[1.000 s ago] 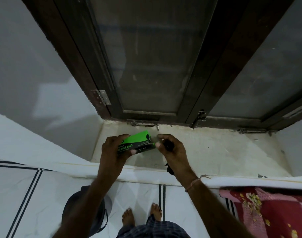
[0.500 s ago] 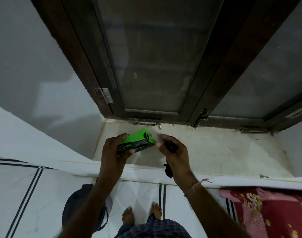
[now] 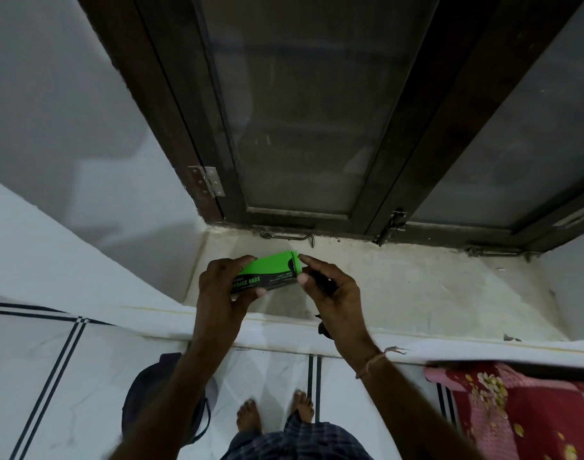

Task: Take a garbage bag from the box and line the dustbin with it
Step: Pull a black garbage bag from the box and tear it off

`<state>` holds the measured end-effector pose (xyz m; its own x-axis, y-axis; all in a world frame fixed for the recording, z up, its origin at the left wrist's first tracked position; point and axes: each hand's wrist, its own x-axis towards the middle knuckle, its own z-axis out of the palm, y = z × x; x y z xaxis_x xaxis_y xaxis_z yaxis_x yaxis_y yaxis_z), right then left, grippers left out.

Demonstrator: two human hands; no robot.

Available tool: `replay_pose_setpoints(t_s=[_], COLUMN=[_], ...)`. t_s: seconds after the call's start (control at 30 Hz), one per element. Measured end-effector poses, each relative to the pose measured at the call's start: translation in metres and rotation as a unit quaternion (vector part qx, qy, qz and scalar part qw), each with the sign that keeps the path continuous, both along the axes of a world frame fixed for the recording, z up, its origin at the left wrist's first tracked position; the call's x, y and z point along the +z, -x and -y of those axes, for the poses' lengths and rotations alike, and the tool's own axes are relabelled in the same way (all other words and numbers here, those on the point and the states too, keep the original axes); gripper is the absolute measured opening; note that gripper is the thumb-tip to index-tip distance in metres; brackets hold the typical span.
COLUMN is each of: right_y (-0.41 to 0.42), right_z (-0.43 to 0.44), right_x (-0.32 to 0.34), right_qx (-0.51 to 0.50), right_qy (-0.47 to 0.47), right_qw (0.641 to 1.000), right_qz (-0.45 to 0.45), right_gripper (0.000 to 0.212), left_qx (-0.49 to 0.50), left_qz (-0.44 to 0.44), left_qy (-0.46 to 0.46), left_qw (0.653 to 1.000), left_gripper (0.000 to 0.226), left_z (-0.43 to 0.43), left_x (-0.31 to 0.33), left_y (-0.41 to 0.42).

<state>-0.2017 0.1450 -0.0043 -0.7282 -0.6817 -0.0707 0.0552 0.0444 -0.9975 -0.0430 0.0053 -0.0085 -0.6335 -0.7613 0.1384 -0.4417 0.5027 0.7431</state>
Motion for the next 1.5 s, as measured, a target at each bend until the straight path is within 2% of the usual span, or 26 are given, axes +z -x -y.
replay_pose_setpoints(t_s=[0.17,0.3,0.43,0.6,0.73,1.0,1.17,1.23,1.5], right_y=[-0.007,-0.011,-0.006,-0.005,-0.008,0.0,0.001,0.004,0.008], right_z=[0.001,0.005,0.013,0.018,0.015,0.009,0.009,0.009,0.009], right_x=[-0.01,-0.021,-0.033,-0.039,-0.041,-0.049,-0.052,-0.052,-0.055], right_qx=[0.0,0.013,-0.024,0.017,0.006,-0.065,-0.065,-0.056,-0.048], right_qy=[-0.004,-0.038,-0.079,-0.132,-0.127,-0.088,-0.077,-0.072,-0.076], right_qw=[0.999,0.996,0.995,0.99,0.991,0.993,0.992,0.992,0.993], right_qz=[-0.042,-0.085,-0.056,-0.047,-0.046,0.039,0.075,0.088,0.076], right_gripper=[0.031,0.037,0.044,0.046,0.04,0.017,0.015,0.02,0.023], left_qx=[0.008,0.005,0.014,0.008,0.013,0.005,0.005,0.007,0.011], left_qz=[0.008,0.039,0.068,0.114,0.107,0.102,0.115,0.109,0.12], left_qy=[0.008,0.03,0.021,0.018,0.01,0.015,0.018,0.015,0.045], left_qw=[1.0,0.999,0.997,0.993,0.994,0.995,0.993,0.994,0.992], left_gripper=[0.055,0.055,0.056,0.058,0.057,0.053,0.055,0.057,0.07], left_z=[-0.005,-0.006,0.005,0.011,0.007,-0.003,-0.001,0.001,0.001], left_x=[0.0,0.0,-0.005,-0.014,-0.017,-0.016,-0.015,-0.016,-0.023], left_y=[-0.003,0.002,0.012,0.02,0.02,0.018,0.022,0.021,0.022])
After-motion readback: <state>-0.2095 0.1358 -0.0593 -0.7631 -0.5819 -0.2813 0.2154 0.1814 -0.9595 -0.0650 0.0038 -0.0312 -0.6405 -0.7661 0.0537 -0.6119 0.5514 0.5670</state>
